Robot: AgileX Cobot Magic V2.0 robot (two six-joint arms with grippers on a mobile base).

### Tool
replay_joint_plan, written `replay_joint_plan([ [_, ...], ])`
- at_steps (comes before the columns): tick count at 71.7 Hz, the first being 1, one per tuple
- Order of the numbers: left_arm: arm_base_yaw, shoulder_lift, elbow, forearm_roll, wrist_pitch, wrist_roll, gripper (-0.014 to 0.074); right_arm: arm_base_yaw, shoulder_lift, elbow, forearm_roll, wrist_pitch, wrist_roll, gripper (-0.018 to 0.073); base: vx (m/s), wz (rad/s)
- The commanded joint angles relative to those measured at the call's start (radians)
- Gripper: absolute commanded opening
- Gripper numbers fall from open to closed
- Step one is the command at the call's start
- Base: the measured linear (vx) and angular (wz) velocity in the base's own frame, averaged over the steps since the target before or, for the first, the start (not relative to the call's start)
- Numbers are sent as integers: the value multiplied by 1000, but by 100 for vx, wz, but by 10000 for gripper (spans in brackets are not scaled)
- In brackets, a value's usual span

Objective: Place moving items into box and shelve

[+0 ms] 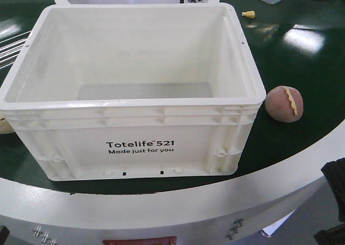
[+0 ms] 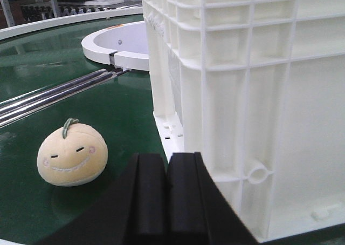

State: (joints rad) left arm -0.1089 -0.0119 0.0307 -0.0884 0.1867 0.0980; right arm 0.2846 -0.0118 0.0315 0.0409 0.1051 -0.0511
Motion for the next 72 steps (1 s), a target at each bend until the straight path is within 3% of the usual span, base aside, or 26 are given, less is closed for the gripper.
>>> replay_joint_plan([
  [1,3,-16,12,-4,-79,-6,-27,0,-3,3,1,-84,-1,-15,0,0],
  [41,3,-16,12,-3,-86,-5,-27,0,-3,3,1,-84,-1,-15,0,0],
  [66,3,-16,10,-3,-280,-7,-27,0,-3,1,-2,-159,-4,-15,0,0],
  [72,3,-16,-8,-4,-269,-9,-27,0,-3,-11,-10,-184,-9,-15,0,0],
])
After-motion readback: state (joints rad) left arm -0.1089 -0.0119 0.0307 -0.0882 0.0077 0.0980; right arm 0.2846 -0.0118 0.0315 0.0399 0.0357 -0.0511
